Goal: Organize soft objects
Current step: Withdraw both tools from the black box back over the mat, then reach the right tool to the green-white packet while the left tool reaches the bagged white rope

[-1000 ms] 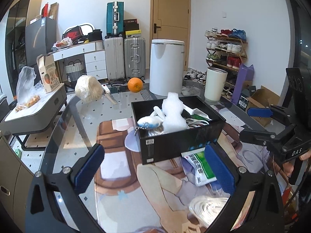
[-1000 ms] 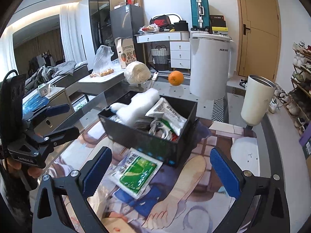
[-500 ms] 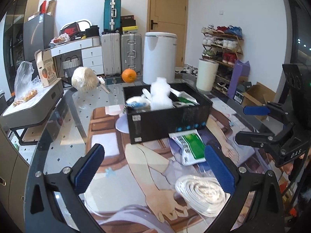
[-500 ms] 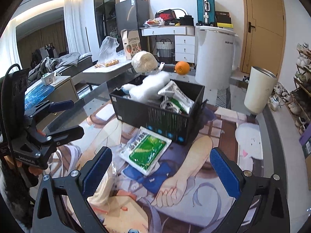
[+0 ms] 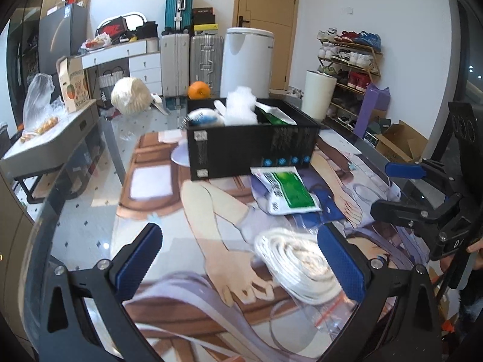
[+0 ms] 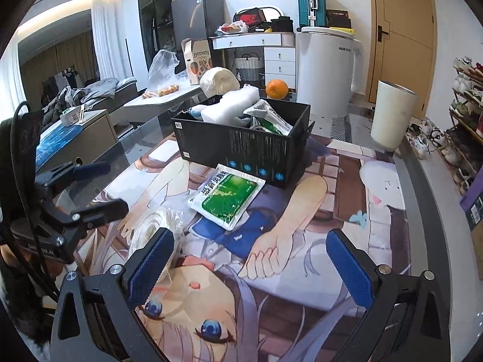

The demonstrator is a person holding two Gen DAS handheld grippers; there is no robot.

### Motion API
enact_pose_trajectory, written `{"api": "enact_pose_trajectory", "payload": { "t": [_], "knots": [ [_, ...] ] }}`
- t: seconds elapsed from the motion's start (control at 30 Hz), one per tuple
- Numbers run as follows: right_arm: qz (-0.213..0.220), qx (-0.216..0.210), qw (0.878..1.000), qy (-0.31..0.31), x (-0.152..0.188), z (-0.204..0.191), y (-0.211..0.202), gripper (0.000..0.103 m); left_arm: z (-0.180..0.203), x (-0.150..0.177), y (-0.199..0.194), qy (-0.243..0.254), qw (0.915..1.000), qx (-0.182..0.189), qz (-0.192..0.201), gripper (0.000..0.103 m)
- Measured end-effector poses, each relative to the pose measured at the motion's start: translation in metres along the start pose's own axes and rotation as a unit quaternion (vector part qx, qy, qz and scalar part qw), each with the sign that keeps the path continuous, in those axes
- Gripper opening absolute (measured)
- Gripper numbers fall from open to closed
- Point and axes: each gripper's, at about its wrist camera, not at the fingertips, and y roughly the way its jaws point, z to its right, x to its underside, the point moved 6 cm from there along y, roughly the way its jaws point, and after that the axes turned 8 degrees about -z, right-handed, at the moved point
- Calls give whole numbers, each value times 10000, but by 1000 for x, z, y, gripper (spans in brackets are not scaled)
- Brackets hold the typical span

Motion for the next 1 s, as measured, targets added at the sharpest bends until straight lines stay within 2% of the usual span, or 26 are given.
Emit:
{"api": "enact_pose_trajectory", "payload": {
  "t": [0.4,0.7,1.0],
  "knots": [
    [52,232,9997,15,17,3,-15,102,34,9,5,24,10000,6,-93,103],
    [70,342,9993,145,20,15,-18,102,46,11,25,-200,9989,75,-420,103],
    [63,376,9991,163,21,18,-18,102,51,19,38,42,9978,-97,-662,103]
  ]
}}
